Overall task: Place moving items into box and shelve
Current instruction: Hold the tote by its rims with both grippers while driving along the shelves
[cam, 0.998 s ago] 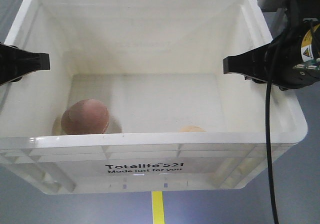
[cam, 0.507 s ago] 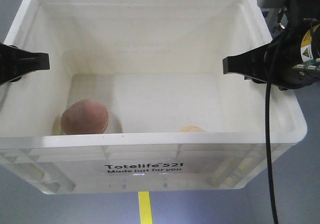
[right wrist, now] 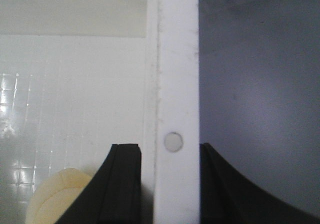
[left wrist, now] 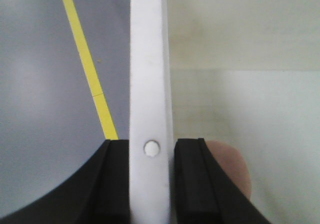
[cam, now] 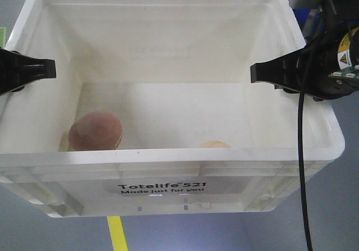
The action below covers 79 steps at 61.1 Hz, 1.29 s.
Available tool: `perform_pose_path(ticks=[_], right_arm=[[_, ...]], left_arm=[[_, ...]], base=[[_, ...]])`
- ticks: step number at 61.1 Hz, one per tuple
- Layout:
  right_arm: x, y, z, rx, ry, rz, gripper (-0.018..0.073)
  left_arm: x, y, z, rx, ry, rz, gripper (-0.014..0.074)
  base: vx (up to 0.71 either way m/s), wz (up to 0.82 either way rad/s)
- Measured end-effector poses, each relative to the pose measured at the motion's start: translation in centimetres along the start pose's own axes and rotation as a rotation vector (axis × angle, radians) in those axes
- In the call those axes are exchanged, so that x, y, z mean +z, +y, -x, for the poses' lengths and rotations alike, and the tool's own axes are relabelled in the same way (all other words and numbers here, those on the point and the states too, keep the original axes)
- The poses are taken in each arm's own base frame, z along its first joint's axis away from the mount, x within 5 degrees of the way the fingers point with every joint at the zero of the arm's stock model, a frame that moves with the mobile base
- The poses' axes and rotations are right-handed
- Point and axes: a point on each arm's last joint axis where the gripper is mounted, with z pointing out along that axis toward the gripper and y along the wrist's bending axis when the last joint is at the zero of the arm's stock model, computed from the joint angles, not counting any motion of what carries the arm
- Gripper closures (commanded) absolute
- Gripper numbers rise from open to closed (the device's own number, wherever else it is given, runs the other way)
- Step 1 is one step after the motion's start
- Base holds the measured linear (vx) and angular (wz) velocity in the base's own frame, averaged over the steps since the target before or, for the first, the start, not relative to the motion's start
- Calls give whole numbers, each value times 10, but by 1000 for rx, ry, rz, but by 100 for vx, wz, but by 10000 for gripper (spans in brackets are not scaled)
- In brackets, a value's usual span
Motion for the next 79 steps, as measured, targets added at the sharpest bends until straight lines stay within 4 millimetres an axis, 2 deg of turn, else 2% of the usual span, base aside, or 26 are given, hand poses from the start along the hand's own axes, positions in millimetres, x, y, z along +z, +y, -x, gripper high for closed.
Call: perform_pose_path(ticks=[40,79], right_arm=[[0,0,0,0,0,0,474],[0,0,0,0,0,0,474]], left_arm=[[0,0,0,0,0,0,501],[0,0,0,-1,0,-1,501]], base=[[27,-50],[21,-70]])
